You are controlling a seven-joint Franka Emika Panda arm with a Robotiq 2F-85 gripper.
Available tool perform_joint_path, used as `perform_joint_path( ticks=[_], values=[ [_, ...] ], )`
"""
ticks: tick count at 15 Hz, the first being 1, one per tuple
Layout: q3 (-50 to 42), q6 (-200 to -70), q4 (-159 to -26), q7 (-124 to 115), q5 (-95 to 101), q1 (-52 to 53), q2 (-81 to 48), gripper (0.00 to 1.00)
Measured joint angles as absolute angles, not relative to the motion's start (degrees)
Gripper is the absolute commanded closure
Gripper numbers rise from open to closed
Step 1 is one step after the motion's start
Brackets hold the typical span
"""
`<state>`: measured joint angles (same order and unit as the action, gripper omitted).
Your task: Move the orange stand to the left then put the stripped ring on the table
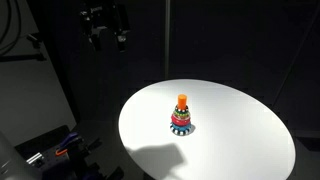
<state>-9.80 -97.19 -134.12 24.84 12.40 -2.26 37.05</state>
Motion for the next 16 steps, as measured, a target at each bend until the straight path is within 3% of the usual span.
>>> perform_joint_path(
  ticks=[8, 16],
  values=[
    [-9.8, -97.5, -134.3, 24.2, 12.4, -2.2, 36.9, 0.0],
    [-8.9, -106.5, -135.0, 18.0, 12.4, -2.2, 30.5, 0.0]
  ],
)
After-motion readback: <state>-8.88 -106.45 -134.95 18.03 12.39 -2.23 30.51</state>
